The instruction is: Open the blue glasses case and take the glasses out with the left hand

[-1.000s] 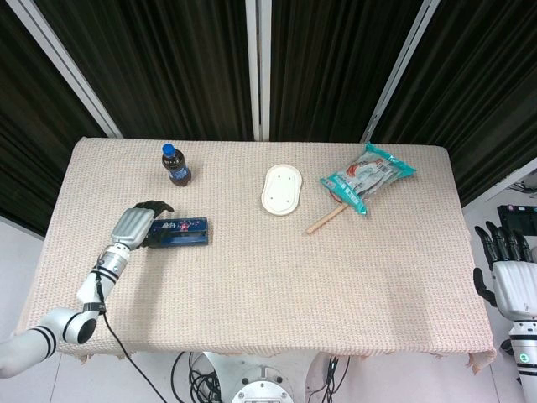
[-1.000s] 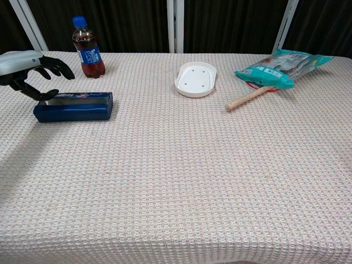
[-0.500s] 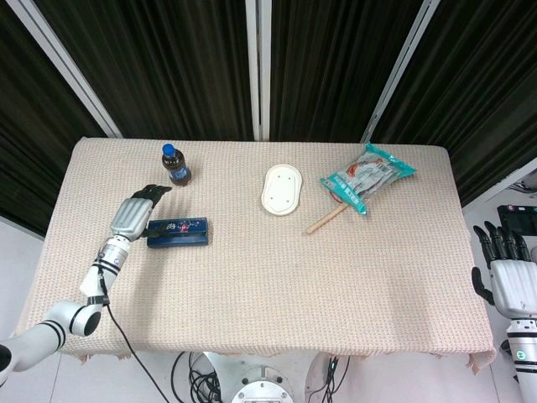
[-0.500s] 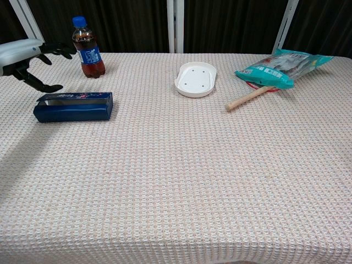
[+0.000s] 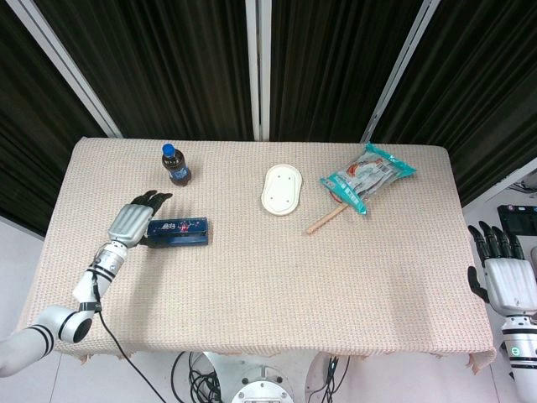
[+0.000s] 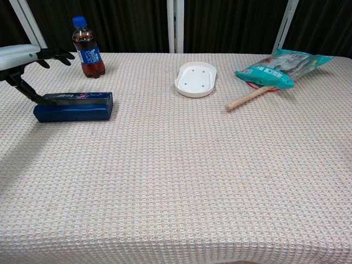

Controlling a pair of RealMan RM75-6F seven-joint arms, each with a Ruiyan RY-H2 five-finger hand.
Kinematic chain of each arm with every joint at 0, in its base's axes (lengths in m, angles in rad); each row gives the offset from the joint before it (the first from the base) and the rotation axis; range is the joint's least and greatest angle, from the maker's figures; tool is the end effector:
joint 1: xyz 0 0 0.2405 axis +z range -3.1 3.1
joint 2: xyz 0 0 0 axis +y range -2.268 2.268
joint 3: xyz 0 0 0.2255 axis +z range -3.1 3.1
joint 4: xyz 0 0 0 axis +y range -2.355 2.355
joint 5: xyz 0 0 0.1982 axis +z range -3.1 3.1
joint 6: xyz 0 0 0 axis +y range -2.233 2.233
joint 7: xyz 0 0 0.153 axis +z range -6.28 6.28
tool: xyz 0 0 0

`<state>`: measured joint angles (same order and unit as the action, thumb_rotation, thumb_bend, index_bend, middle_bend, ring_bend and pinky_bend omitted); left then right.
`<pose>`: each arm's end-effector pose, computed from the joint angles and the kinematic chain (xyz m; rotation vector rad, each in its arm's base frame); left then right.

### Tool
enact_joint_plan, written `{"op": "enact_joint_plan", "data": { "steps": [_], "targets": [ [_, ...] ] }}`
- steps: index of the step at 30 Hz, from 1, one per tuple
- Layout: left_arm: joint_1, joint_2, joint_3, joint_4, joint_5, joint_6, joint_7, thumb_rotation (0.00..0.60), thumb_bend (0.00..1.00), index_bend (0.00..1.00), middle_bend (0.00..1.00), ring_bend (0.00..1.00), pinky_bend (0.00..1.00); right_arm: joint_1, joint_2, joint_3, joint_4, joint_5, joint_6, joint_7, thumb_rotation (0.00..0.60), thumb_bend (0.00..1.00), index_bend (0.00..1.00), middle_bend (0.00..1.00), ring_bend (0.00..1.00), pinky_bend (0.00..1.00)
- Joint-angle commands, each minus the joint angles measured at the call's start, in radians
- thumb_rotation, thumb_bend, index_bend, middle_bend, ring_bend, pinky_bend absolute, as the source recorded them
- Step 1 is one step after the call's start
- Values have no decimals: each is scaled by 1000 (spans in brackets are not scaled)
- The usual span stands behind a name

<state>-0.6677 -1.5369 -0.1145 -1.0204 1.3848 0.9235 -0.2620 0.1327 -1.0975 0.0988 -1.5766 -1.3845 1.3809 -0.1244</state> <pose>-0.2267 0.3648 0.0336 -1.7350 -1.0456 -0.9382 -0.2955 -0.2103 0.1671 1.3898 -0.8312 0.7278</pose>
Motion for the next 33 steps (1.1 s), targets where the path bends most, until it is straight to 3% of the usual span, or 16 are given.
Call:
{"op": "enact_joint_plan", "data": {
  "steps": [1,11,18,23,27,33],
  "targets": [
    [-5,-24,-3,39,-1,-1,-15,600,145,90,104,34,168,0,1,0,-1,4,-4,-2,600,500,0,0,0,0],
    [-28,-101,-29,176,-19,-10,-62,600,150,90,107,34,170,7,-9,0,1,10,-13,-11,600,500,0,0,0,0],
    [-33,-200,-70,323,-66,1,-75,600,230,90,122,35,173,7,-9,0,1,17,-17,-13,600,501,0,0,0,0],
    [-20,-251,-96,386,-73,80,-96,600,307,101,133,44,183,6,-10,-1,5,24,-20,-11,600,501,0,0,0,0],
    [-8,-288,-140,425,-98,172,-84,600,351,136,203,105,226,9,-12,-1,7,23,-24,-10,600,501,0,0,0,0],
    [1,-302,-163,426,-119,198,-57,600,267,271,359,241,360,10,-17,-5,9,16,-25,-8,600,503,0,0,0,0]
  ]
}}
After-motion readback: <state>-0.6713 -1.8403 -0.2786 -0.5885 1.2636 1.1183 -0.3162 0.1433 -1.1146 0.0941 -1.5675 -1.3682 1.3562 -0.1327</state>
